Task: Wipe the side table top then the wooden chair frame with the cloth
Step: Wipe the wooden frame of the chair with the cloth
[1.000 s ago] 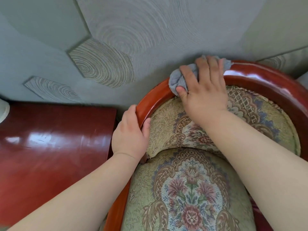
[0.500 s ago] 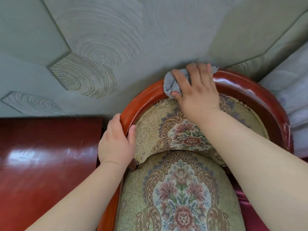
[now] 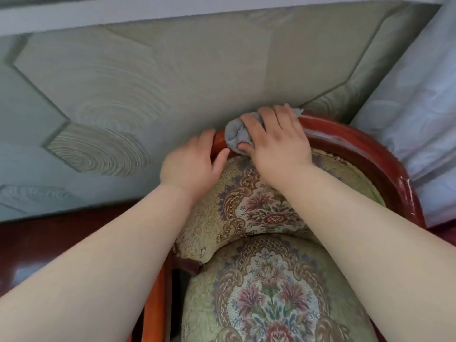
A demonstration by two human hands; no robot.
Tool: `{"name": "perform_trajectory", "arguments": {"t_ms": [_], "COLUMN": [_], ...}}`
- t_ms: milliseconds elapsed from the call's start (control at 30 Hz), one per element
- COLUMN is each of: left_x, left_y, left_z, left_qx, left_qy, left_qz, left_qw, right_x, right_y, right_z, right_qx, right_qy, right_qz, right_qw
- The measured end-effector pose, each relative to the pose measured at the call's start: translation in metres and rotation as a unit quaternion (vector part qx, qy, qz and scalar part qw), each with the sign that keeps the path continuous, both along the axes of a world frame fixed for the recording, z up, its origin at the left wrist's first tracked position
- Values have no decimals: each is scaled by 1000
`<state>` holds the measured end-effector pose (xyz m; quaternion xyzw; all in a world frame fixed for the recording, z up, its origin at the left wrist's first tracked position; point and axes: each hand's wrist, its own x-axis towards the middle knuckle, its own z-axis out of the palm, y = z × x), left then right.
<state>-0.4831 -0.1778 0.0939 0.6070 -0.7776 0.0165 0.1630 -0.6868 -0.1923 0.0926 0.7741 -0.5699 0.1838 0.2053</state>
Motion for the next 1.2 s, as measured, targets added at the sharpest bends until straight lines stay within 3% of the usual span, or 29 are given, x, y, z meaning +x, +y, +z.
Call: {"name": "perform_trajectory", "arguments": {"t_ms": [133, 233, 333, 467, 600, 733, 867, 1000, 1200], "left_x": [-5, -5, -4, -4, -4, -3, -5, -3, -4], "left_y": [0, -5, -4, -5, -4, -5, -5, -5, -5], "left_z": [-14, -17, -20, -21, -21, -20, -22, -23, -22], "left_qx": [-37, -41, -60, -73, -78, -91, -103, -106, -95], "left_qy": [-27, -29, -33, -44, -53, -54, -57, -50, -46], "left_qz": [23, 22, 16, 22, 27, 24, 24, 24, 28], "left_qw": [999, 998, 997, 996, 995, 994, 993, 993, 994], "right_x": [-33, -7, 21, -10, -59, -42, 4, -15, -89], "right_y": [6, 6, 5, 3, 13, 13, 7, 7, 27], "right_z": [-2, 0, -1, 0, -4, -2, -3, 0, -7], "right_qx": [9, 34, 40, 31, 23, 43, 45, 27, 64], "right_qy": [-26, -68, -72, -27, -46, -87, -63, -38, -58], "right_qz": [-73, -128, -56, 1, -103, -164, -73, -21, -160], "right_qw": [997, 989, 995, 999, 993, 982, 994, 999, 983]}}
